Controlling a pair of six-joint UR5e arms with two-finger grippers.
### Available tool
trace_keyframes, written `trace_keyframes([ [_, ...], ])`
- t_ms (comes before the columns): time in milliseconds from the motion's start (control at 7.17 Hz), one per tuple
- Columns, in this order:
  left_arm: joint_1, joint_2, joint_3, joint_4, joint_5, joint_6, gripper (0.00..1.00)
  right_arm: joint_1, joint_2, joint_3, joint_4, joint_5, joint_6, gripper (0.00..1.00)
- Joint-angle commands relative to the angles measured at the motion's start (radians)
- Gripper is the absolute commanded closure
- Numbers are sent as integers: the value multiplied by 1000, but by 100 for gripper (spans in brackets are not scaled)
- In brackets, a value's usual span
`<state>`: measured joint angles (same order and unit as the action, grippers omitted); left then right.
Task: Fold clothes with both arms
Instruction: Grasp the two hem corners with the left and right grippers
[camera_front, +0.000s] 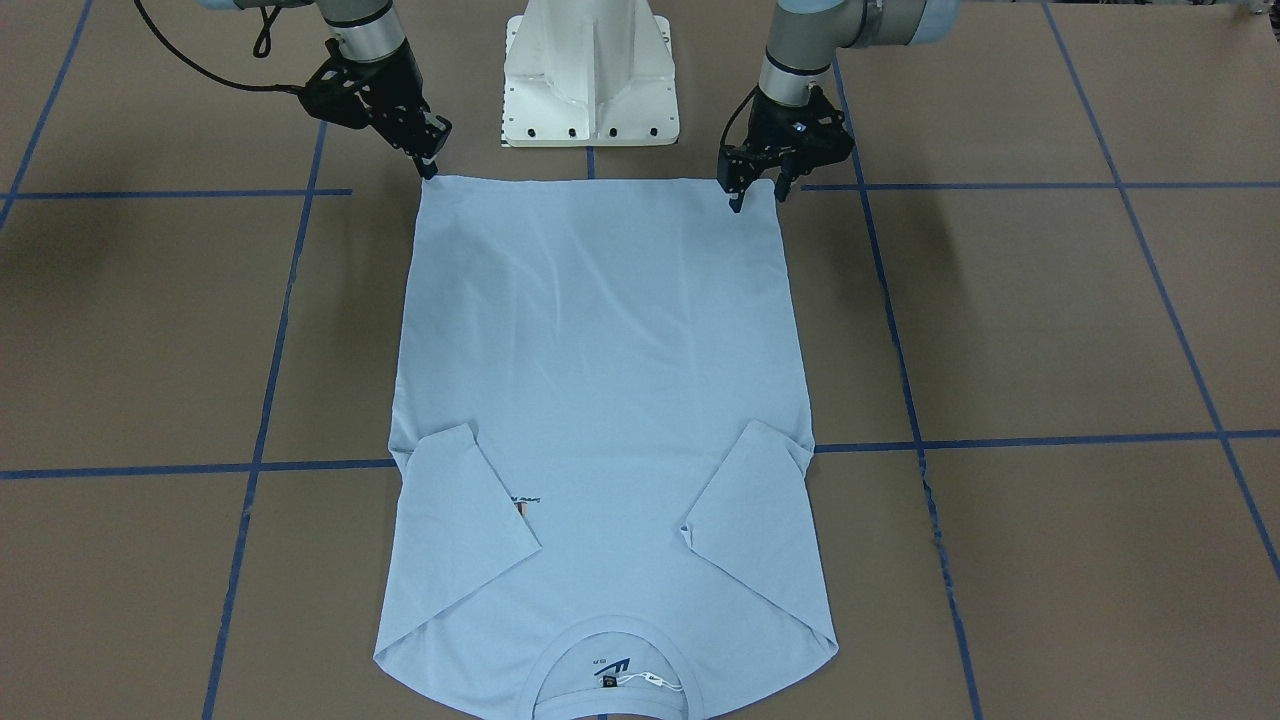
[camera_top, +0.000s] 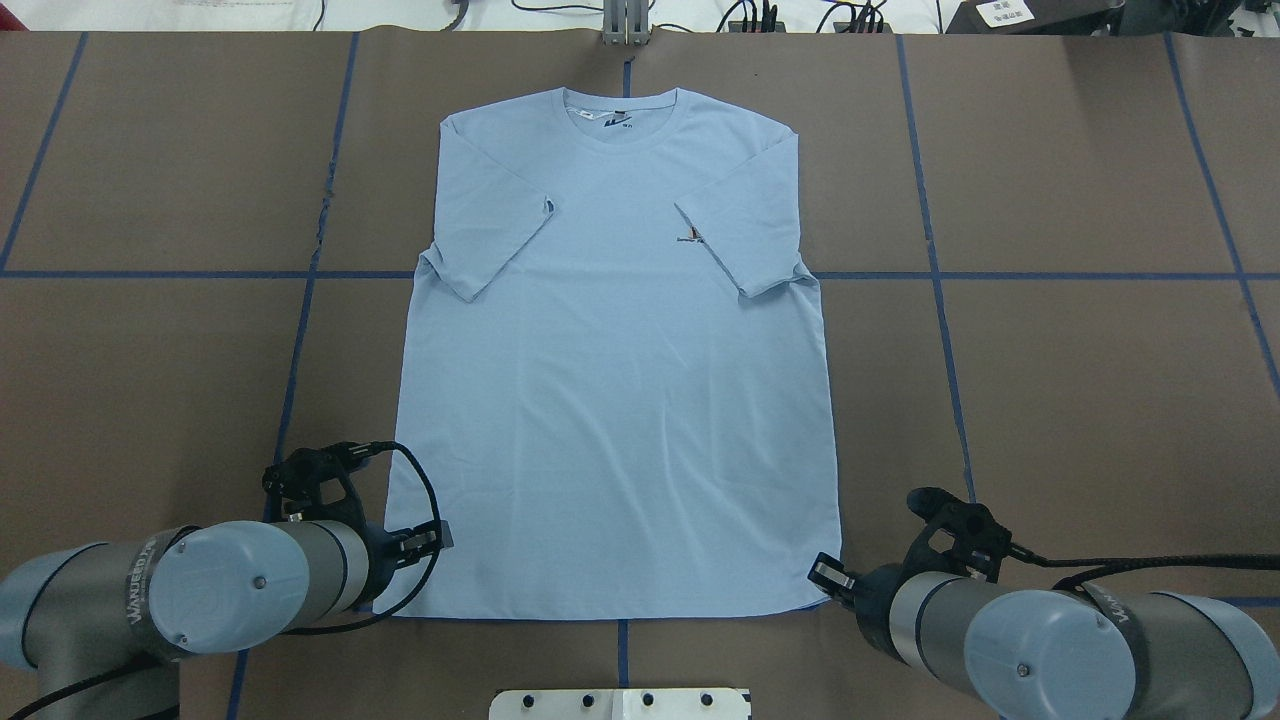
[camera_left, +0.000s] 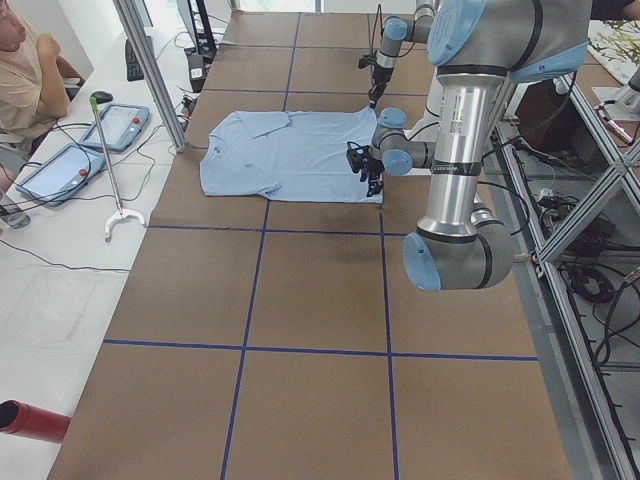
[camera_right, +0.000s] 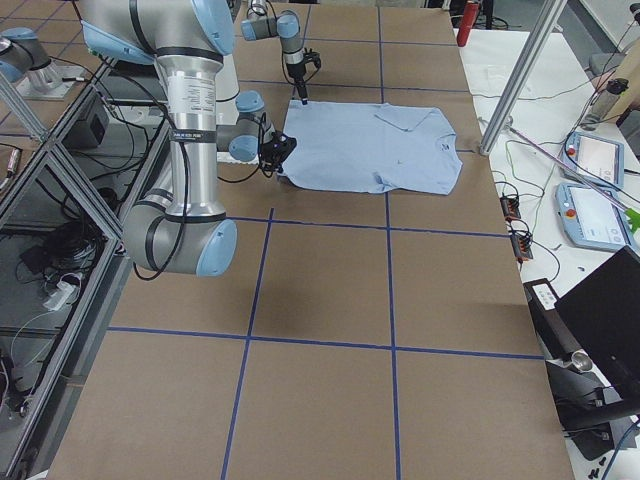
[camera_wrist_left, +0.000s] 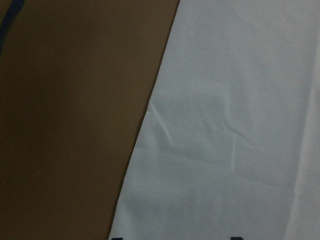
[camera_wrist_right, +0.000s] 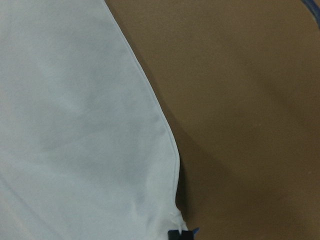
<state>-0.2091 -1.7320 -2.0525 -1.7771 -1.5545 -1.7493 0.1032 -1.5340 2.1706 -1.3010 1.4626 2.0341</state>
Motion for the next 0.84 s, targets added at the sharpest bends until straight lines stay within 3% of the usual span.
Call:
trace_keyframes([
  [0, 14, 38, -1, 2, -4, -3, 35, 0, 0, 0, -1, -1, 0, 100],
  [697, 71, 40, 2, 1, -38, -7, 43, 0, 0, -2, -1, -1, 0, 100],
])
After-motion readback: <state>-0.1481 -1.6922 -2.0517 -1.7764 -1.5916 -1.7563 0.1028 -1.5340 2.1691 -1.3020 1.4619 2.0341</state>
